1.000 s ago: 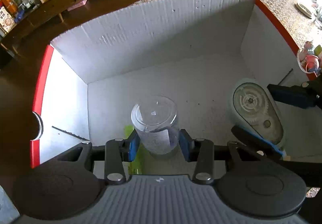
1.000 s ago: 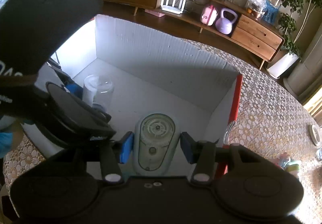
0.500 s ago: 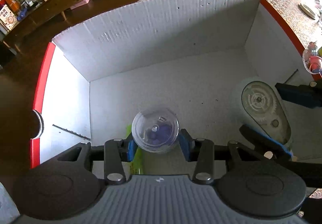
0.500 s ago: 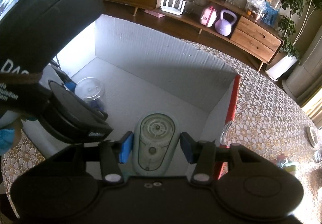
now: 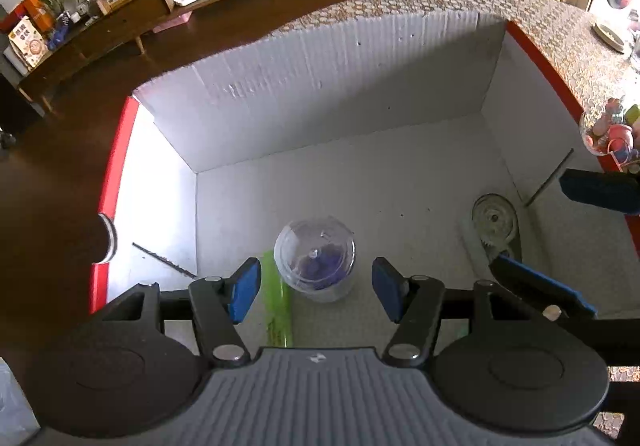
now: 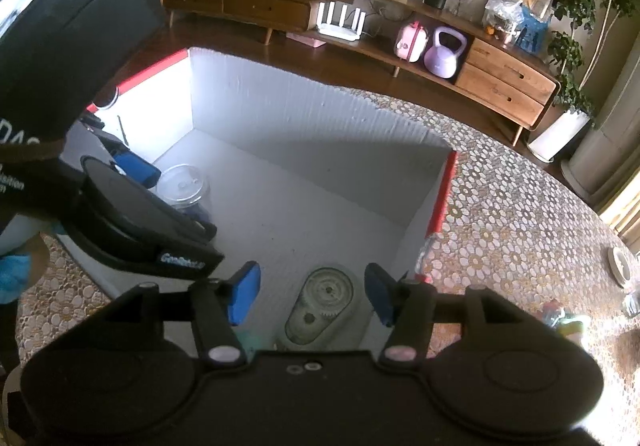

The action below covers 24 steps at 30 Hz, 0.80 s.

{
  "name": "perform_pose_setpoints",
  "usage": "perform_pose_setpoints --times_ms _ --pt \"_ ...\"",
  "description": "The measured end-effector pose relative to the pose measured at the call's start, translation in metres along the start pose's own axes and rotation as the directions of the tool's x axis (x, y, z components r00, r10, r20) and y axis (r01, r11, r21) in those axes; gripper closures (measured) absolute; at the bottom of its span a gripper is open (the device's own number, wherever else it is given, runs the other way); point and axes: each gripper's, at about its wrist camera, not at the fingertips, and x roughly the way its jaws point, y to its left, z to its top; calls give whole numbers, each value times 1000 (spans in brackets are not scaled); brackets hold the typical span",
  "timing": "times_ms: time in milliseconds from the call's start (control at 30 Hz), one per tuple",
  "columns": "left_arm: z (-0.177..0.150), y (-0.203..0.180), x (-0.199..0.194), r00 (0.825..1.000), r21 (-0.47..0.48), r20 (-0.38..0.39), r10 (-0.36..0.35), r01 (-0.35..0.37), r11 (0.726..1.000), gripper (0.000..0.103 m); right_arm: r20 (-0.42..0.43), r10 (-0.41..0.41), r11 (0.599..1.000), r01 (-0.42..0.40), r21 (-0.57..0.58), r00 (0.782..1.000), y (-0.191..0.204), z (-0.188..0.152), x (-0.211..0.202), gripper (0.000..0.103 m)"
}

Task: Organize rigid objects
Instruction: 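Open both tools to release the cup and tape dispenser in the box, then move both tools back toward the yellow box and pink heart dish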

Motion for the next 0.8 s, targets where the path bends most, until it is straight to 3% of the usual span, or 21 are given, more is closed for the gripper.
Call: perform_pose_setpoints --times_ms 333,500,733,800 --pt "-8 -2 -34 998 -13 58 24 -23 1000 42 63 28 999 -30 45 998 -18 -6 -41 40" --pt "-15 -6 -56 995 -11 91 30 -29 1000 42 112 61 994 -70 82 992 -28 -12 -66 29" --pt "-27 -14 -84 991 -7 134 17 -16 1000 42 174 92 989 -111 100 980 -41 -23 -100 23" --pt "-31 -17 -92 989 -6 146 14 -13 1000 38 190 98 988 -119 102 977 -45 -27 -108 19"
